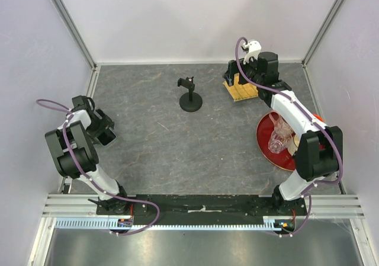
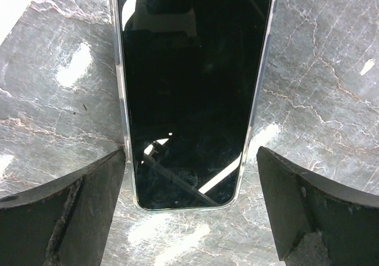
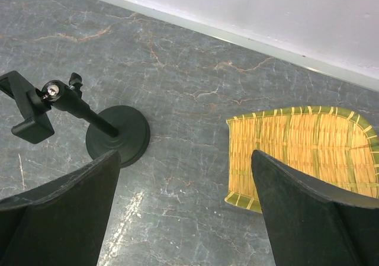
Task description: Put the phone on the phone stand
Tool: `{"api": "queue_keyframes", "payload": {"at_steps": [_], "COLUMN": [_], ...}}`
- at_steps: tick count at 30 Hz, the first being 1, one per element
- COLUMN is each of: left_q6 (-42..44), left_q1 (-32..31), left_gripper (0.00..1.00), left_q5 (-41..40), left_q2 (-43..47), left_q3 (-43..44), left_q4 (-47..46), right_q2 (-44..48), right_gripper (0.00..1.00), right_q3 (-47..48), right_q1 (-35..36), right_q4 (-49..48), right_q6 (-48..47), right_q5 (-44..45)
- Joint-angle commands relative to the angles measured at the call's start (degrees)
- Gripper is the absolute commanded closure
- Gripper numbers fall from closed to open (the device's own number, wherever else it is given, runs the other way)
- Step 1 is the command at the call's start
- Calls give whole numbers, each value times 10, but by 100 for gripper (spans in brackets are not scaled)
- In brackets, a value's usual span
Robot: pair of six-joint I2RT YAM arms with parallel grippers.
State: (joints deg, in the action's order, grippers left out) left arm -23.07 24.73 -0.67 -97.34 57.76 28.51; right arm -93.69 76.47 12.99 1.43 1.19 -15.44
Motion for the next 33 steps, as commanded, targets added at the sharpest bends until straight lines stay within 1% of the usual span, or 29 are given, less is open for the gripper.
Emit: {"api": "queue_keyframes", "payload": {"at_steps": [1, 2, 10, 12, 17, 20, 21, 22, 23, 25, 26, 27, 28, 30, 32, 33], "left_q6": [-32, -41, -60, -60, -56, -55, -53, -51, -51, -50, -49, -46, -39, -32, -27, -25], "left_q1": [-15, -19, -32, -37, -43, -43, -44, -44, -44, -44, -44, -44, -44, -43, -44, -44], "left_gripper": [0, 0, 1, 6, 9, 14, 22, 25, 35, 43, 50, 54, 58, 71, 98, 98], "left_q5": [-66, -88, -148, -154, -149, -151, -152, -152, -149, -137, -131, -122, -96, -77, -66, -62], "left_q2": [-30, -32, -51, -57, -87, -83, -80, -78, -77, -76, -77, -77, -75, -73, -72, -70], "left_q3": [2, 3, 30, 35, 46, 41, 39, 39, 37, 32, 30, 26, 24, 17, 18, 17], "left_q4": [12, 17, 58, 68, 77, 70, 65, 63, 60, 53, 50, 46, 33, 24, 24, 23], "right_q2": [27, 28, 33, 35, 39, 40, 40, 39, 40, 40, 40, 40, 40, 40, 40, 40], "right_gripper": [2, 2, 2, 2, 2, 2, 2, 2, 2, 2, 2, 2, 2, 2, 2, 2], "right_q3": [-14, -18, -34, -40, -51, -54, -55, -55, -55, -55, -54, -55, -54, -54, -54, -54], "right_q1": [-4, -6, -18, -22, -30, -35, -35, -36, -36, -37, -36, -36, -36, -36, -37, -37], "right_q4": [-49, -54, -80, -87, -104, -110, -111, -110, -110, -110, -110, -109, -108, -107, -106, -106], "right_q6": [-8, -8, 7, 10, 21, 25, 26, 26, 26, 27, 28, 26, 26, 24, 22, 23], "right_q5": [-3, -5, -25, -29, -38, -42, -42, -42, -42, -43, -43, -42, -42, -39, -36, -35]}}
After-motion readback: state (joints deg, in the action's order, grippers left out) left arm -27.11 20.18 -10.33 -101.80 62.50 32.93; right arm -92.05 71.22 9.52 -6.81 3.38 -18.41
